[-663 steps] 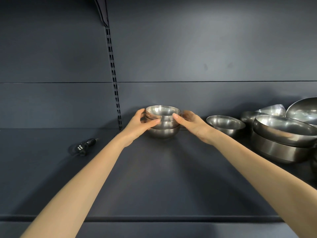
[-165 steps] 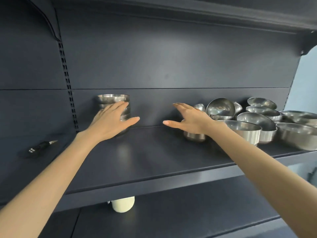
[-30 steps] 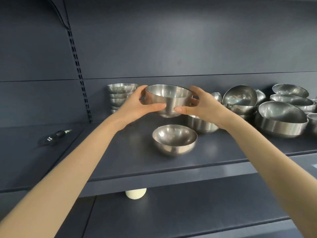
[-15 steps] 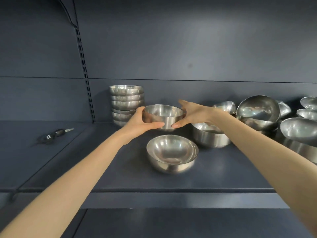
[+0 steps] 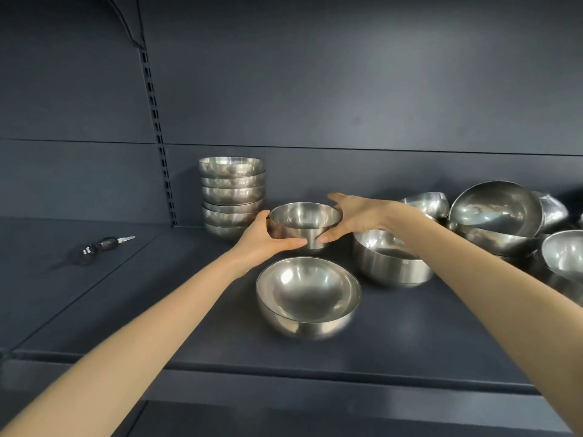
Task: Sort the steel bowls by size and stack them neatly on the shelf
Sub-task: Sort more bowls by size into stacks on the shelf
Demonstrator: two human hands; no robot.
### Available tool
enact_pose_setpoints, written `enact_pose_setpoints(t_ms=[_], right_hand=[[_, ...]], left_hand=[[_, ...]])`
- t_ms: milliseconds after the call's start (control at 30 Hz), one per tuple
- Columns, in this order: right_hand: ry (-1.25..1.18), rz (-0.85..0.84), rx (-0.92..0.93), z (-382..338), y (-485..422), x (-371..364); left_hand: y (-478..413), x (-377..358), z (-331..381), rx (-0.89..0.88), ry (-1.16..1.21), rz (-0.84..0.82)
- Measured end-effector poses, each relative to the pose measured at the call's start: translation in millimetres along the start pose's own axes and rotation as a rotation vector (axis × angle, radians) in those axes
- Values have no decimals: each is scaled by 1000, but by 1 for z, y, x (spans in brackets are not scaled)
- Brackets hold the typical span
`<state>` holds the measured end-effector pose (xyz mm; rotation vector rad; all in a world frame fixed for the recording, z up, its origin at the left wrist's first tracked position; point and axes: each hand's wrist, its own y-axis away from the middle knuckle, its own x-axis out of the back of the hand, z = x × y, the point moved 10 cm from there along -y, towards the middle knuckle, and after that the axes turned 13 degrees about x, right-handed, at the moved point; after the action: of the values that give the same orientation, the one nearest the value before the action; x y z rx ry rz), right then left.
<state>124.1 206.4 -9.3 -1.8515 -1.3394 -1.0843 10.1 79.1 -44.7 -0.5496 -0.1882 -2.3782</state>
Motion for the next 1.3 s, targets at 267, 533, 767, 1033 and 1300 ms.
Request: enact_pose_setpoints(t_ms=[267,533,767,1033,1300], right_hand=[[31,-22,-38,10,-11,-5],[29,-2,-76,16,-19,-2],[-12,35,-83,13,-19,-3],[54,115,-52,0,-8,-2],[-23,360,135,-54,41,10]], left_hand=[[-8,-3,-3,-16,-32,11],[-19,-5,-5,-25,-25,-3],[-25,-9,-5,-4,-71,-50],[-19,-10,-15,87,-127,-164],[48,5,2,0,-10,-338]])
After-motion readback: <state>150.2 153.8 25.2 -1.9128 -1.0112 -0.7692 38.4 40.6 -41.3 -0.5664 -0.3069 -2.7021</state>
